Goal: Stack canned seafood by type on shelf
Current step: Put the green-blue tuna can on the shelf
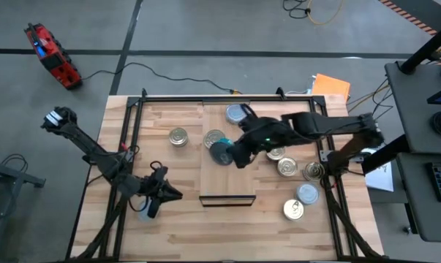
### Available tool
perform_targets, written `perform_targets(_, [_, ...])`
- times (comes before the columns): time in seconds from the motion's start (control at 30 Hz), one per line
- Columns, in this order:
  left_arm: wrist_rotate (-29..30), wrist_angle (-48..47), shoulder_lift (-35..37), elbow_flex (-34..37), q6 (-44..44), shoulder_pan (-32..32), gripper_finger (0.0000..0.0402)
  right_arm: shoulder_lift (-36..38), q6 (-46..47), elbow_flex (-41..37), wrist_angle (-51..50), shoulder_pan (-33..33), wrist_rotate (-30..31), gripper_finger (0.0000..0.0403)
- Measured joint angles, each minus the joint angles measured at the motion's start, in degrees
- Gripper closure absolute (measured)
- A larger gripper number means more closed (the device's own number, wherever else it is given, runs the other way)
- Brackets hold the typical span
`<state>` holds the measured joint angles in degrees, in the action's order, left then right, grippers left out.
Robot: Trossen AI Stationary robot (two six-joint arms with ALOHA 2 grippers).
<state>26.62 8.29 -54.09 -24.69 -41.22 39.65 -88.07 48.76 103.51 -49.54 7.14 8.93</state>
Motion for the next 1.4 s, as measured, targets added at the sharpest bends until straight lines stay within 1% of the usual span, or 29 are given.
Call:
perform_targets(0.1, [-0.02, -0.82, 0.69, 0.00, 0.20, -1.31, 0.0365, 5.13, 3.54, -11.64, 12.74, 0.07, -1.61, 0.0274])
perform_targets(0.23, [-0.03, -1.88, 1.16, 0.00, 0.21, -2.45, 0.0365, 9.54, 13.10, -27.23, 30.45, 0.13, -3.54, 0.0274])
perform_targets(0.3, [-0.04, -2.68, 1.16, 0.00, 0.21, -2.67, 0.0365, 10.22, 19.35, -33.97, 41.47, 0.13, -5.03, 0.0274])
perform_targets(0.4, [-0.10, -5.09, 1.16, 0.00, 0.23, -2.68, 0.0365, 9.82, 28.23, -41.77, 55.44, 0.11, -7.40, 0.0274])
perform_targets(0.47, [-0.10, -6.44, 1.18, 0.00, 0.22, -2.66, 0.0365, 9.27, 32.67, -45.26, 60.91, 0.12, -7.56, 0.0274])
perform_targets(0.63, [-0.08, -7.46, 1.38, 0.00, 0.19, -2.82, 0.0365, 8.35, 36.97, -49.08, 61.36, 0.11, -7.45, 0.0274])
perform_targets(0.9, [-0.03, -7.63, 1.47, 0.00, 0.19, -4.02, 0.0365, 6.98, 37.24, -49.36, 61.03, -0.19, -7.41, 0.0274])
perform_targets(1.1, [-0.01, -7.62, 1.47, 0.00, 0.19, -5.11, 0.0365, 6.42, 35.20, -46.74, 50.68, -0.33, -6.98, 0.0274])
perform_targets(1.23, [-0.01, -7.58, 1.47, 0.00, 0.19, -5.69, 0.0365, 6.46, 33.45, -45.35, 48.99, -0.33, -5.94, 0.0274])
perform_targets(1.3, [0.00, -7.60, 1.47, 0.00, 0.19, -5.93, 0.0365, 6.44, 32.91, -44.90, 48.81, -0.44, -5.92, 0.0262])
perform_targets(1.4, [0.01, -7.62, 1.47, 0.00, 0.19, -6.05, 0.0365, 6.40, 32.41, -44.61, 48.99, -0.45, -5.81, 0.0234])
